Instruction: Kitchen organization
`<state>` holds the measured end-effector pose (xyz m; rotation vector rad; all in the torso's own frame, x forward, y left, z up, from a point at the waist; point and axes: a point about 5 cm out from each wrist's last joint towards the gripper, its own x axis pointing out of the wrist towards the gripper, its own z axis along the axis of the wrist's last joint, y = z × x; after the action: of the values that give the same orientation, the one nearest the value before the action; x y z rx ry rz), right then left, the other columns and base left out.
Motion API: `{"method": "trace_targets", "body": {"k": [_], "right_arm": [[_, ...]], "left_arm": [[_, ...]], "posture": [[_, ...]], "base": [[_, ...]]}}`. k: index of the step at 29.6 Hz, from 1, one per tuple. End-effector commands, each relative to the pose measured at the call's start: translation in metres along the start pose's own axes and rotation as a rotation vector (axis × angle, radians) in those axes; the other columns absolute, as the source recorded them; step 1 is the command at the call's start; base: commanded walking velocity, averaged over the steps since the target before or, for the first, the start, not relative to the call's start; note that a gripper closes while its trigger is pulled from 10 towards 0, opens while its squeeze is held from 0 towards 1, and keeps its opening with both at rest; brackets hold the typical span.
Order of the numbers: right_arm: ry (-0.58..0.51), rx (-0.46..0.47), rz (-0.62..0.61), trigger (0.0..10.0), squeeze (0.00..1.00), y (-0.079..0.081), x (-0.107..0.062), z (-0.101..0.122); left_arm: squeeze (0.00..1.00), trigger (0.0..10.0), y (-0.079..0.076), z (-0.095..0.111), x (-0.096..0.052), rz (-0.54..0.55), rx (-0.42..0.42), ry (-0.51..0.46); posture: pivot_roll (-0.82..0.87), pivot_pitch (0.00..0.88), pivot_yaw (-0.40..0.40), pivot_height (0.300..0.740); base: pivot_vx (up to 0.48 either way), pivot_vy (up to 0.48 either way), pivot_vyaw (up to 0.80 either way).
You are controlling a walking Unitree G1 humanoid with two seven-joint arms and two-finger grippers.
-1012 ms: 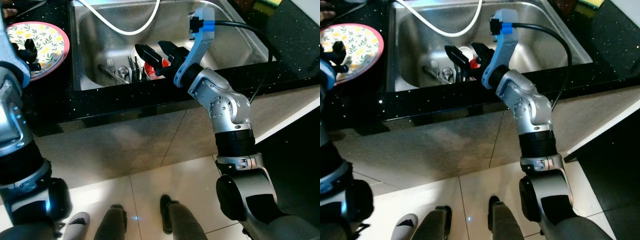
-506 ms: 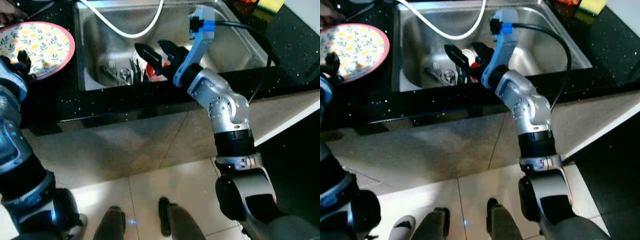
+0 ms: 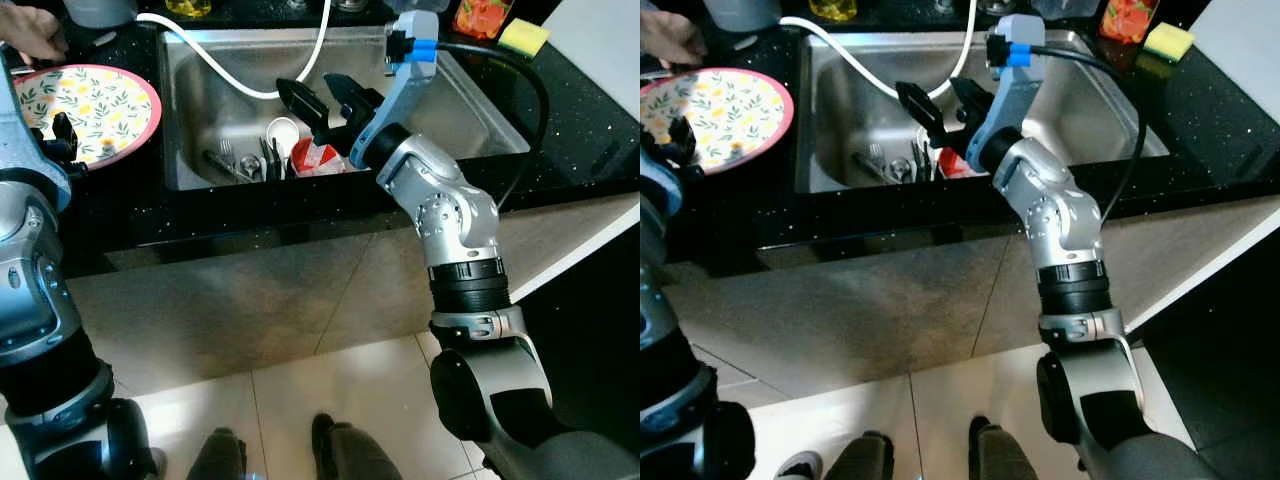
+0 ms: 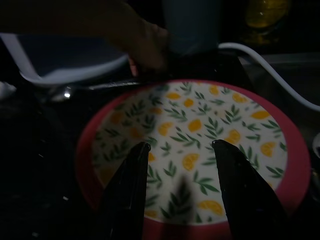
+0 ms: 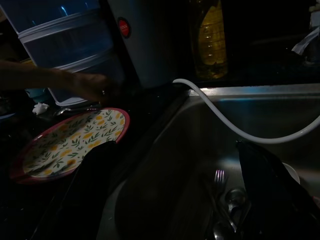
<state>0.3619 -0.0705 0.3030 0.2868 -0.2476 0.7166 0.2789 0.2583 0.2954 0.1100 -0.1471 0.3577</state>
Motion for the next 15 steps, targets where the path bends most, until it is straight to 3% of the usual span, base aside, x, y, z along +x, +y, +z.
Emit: {"method": "trace_targets", "body": {"k": [1, 8, 15], "right_arm": [[-0.004, -0.007, -0.006, 10.0, 0.00, -0.002, 0.000, 0.000], [-0.026, -0.020, -0.036, 10.0, 0.00, -0.010, 0.000, 0.005], [-0.043, -0.058, -0.033, 10.0, 0.00, -0.007, 0.000, 0.007]], "left_arm": [[0.00, 10.0, 0.005, 0.000, -0.001, 0.026, 0.041, -0.010], [0.00, 10.0, 0.004, 0.000, 0.002, 0.020, 0.009, -0.027], [0.00, 10.0, -0.012, 0.003, -0.004, -0.078, 0.027, -0.105]], "posture": [[0.23, 0.057, -0.068, 0.740], [0.23, 0.043, -0.073, 0.740], [0.21, 0.039, -0.056, 0.740]], "base": [[0.000, 0.000, 0.00], [0.000, 0.000, 0.00], [0.000, 0.000, 0.00]]}}
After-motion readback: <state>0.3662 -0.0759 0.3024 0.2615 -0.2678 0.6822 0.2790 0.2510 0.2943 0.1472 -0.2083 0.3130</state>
